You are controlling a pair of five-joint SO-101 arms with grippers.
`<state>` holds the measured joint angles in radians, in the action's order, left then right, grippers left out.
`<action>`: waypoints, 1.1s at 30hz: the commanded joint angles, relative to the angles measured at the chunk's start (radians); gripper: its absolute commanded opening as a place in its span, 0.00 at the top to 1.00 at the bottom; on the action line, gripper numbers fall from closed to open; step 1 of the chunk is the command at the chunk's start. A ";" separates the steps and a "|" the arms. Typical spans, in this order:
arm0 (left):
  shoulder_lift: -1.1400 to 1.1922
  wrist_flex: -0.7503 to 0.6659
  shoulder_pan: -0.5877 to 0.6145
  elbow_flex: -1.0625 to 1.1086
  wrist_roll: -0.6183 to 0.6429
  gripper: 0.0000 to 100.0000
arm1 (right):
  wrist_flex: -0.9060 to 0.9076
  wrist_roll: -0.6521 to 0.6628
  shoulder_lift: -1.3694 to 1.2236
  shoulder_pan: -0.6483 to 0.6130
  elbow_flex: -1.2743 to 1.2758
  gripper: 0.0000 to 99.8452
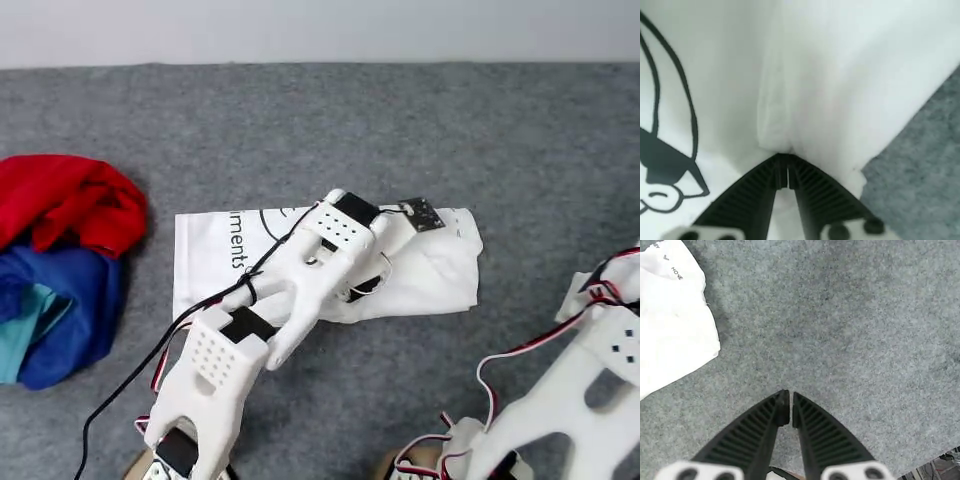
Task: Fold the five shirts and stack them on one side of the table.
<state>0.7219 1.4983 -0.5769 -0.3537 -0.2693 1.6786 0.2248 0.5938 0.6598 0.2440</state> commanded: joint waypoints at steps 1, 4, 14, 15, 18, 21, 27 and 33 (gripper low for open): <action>-0.083 -0.021 -0.009 -0.019 -0.008 0.98 | -0.013 0.009 0.025 0.005 -0.008 0.97; -0.083 0.028 -0.011 -0.093 -0.006 0.98 | -0.013 0.009 0.027 0.005 -0.008 0.97; -0.086 0.259 0.054 -0.467 0.117 0.98 | -0.008 0.009 0.027 0.005 -0.008 0.97; -0.097 0.259 0.084 -0.470 0.149 0.98 | -0.008 0.009 0.027 0.005 -0.008 0.97; -0.163 0.259 0.193 -0.417 0.224 0.98 | -0.008 0.009 0.027 0.005 -0.008 0.97; -0.272 0.259 0.322 -0.297 0.258 0.97 | -0.007 0.009 0.027 0.005 -0.008 0.97; -0.505 0.253 0.559 -0.024 0.253 0.83 | -0.008 0.009 0.027 0.005 -0.008 0.97; -0.552 0.193 0.717 0.173 0.173 0.79 | -0.004 0.009 0.027 0.005 -0.006 0.97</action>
<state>0.2248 1.7269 0.0844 -0.2325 -0.0621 1.6786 0.2248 0.5938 0.6598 0.2440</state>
